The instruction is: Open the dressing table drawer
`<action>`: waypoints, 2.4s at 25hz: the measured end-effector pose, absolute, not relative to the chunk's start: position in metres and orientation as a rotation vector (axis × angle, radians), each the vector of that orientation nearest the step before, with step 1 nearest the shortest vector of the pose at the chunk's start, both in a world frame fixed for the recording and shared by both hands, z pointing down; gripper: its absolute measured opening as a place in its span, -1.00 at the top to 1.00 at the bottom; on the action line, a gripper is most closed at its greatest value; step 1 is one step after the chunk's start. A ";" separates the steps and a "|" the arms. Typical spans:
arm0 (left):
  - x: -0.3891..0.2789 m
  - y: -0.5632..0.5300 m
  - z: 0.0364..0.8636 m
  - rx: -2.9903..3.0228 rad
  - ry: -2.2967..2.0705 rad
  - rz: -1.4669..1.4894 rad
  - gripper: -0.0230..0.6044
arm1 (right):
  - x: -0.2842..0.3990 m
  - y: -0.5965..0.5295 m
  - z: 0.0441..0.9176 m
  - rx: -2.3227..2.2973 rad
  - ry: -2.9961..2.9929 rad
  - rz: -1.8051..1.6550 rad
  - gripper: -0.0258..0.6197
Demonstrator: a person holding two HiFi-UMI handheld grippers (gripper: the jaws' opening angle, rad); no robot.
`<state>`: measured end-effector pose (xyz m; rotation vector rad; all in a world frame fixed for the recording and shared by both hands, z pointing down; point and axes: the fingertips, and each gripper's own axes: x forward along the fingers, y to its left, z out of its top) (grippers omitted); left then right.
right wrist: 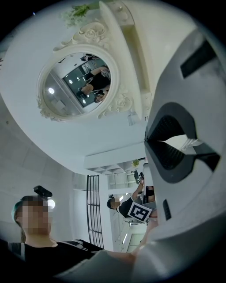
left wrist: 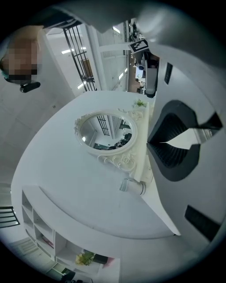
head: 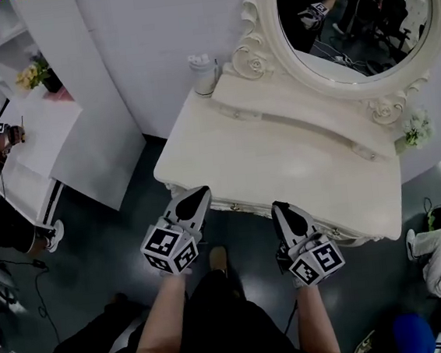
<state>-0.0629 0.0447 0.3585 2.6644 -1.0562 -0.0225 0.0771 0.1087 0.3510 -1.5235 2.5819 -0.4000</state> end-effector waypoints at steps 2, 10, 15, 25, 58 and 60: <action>-0.059 0.028 0.361 2.667 -1.039 -0.017 0.92 | 0.079 0.093 0.354 -1.528 2.579 -0.411 0.90; -0.040 -0.037 0.375 2.680 -0.973 0.035 0.92 | 0.086 0.029 0.366 -1.554 2.559 -0.462 0.90; -0.028 -0.070 0.379 2.709 -0.905 0.067 0.92 | 0.087 -0.003 0.373 -1.571 2.553 -0.492 0.90; -0.005 -0.122 0.405 2.710 -0.810 0.114 0.87 | 0.101 -0.055 0.392 -1.627 2.508 -0.537 0.90; 0.072 -0.243 0.504 2.497 -1.085 0.430 0.40 | 0.131 -0.162 0.466 -1.593 2.564 -0.687 0.90; 0.074 -0.247 0.508 2.488 -1.105 0.455 0.40 | 0.131 -0.165 0.468 -1.589 2.564 -0.694 0.90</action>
